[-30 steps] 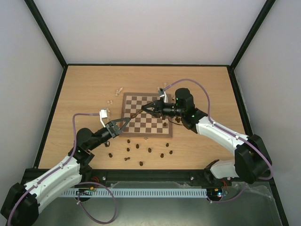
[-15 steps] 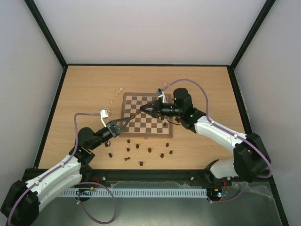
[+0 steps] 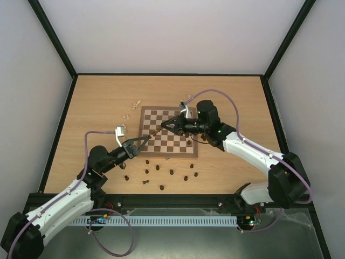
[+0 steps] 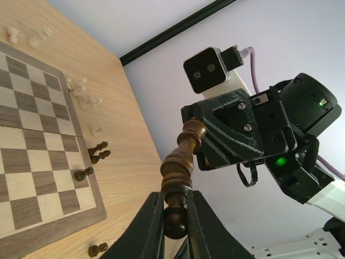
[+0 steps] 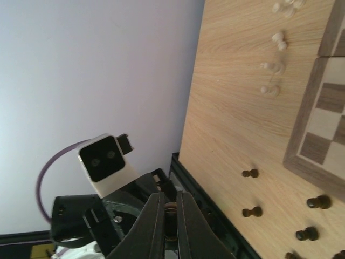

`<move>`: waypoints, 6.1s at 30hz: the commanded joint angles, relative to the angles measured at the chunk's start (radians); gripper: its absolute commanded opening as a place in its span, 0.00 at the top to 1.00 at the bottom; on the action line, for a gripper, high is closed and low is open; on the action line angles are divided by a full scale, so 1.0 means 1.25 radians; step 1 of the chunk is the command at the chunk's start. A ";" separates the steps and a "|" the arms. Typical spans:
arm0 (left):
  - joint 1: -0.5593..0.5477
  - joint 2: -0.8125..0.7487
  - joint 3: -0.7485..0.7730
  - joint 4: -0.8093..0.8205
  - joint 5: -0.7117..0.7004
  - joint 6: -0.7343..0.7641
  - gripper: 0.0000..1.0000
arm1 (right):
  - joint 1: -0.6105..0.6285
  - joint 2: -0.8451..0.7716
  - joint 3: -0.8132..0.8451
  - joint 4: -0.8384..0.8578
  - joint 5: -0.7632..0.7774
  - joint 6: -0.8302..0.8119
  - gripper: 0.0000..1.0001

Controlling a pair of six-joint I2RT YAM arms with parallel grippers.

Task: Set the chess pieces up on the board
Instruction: Place the chess piece on the chessboard.

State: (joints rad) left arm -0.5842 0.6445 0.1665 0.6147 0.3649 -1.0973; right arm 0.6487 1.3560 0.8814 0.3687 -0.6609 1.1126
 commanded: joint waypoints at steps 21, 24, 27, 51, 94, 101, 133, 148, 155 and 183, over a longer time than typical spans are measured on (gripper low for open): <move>-0.003 0.077 0.208 -0.498 -0.098 0.215 0.98 | 0.120 -0.099 0.200 -0.675 0.674 -0.505 0.98; -0.003 0.087 0.216 -0.517 -0.110 0.228 0.97 | 0.171 -0.074 0.199 -0.698 0.747 -0.519 0.98; -0.002 0.092 0.218 -0.526 -0.118 0.235 0.97 | 0.227 -0.034 0.197 -0.701 0.829 -0.525 0.96; -0.002 0.105 0.197 -0.522 -0.124 0.245 0.96 | 0.299 0.124 0.136 -0.519 0.871 -0.508 0.96; -0.002 0.116 0.181 -0.498 -0.122 0.236 0.96 | 0.309 0.163 0.049 -0.347 0.835 -0.516 0.96; -0.002 0.115 0.180 -0.500 -0.124 0.236 0.96 | 0.324 0.195 0.083 -0.351 0.833 -0.526 0.96; -0.002 0.120 0.181 -0.519 -0.139 0.238 0.96 | 0.338 0.253 0.132 -0.354 0.833 -0.538 0.84; -0.003 0.193 0.249 -0.612 -0.197 0.269 0.95 | 0.338 0.118 0.125 -0.420 0.875 -0.520 0.55; -0.002 0.353 0.411 -0.785 -0.252 0.344 0.92 | 0.338 -0.086 0.073 -0.502 0.890 -0.459 0.46; -0.050 0.869 0.843 -1.167 -0.440 0.455 0.91 | 0.338 -0.394 -0.089 -0.596 0.841 -0.467 0.34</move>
State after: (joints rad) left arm -0.6369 1.6978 1.1664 -0.7750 -0.1387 -0.5423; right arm 1.0657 0.8822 0.7868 -0.3458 0.3855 0.5396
